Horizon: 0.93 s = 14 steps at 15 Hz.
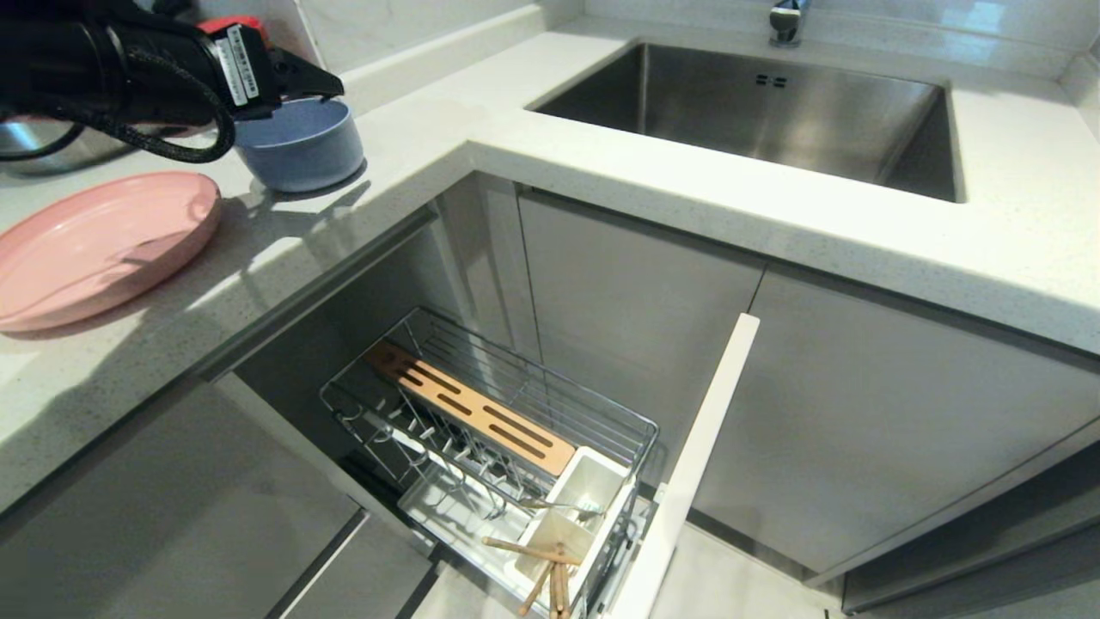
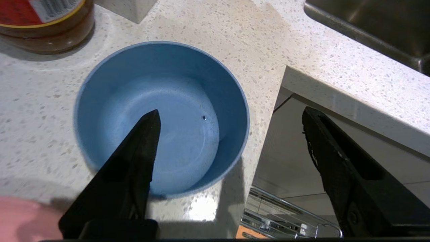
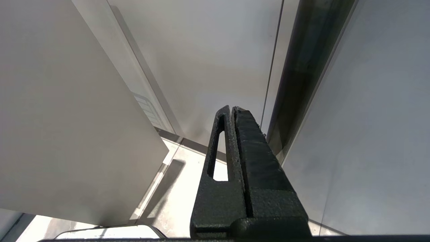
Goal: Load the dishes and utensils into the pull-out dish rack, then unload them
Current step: Pick up the plate and place it in the cupboard
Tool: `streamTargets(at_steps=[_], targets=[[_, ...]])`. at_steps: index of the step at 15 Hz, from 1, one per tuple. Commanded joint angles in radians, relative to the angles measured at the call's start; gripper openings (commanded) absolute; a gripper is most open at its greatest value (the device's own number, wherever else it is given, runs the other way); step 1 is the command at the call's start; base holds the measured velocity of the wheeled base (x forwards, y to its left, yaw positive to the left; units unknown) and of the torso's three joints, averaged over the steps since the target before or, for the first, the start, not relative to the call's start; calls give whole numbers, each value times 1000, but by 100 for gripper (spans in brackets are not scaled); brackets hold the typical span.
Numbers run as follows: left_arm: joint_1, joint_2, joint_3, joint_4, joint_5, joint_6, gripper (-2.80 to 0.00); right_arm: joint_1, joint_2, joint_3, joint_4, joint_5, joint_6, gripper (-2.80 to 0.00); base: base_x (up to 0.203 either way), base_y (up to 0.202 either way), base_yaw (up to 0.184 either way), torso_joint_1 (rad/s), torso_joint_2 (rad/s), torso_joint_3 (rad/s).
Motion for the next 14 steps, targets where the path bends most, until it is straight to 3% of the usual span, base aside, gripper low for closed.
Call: streamTargets(at_steps=[1, 14], targets=[[-7, 41, -2, -13, -2, 0, 0, 0, -2, 0, 0, 0, 1, -280, 0, 0, 0, 0, 0, 0], [-29, 83, -2, -18, 14, 46, 0, 0, -2, 0, 0, 0, 1, -280, 0, 0, 0, 0, 0, 0]])
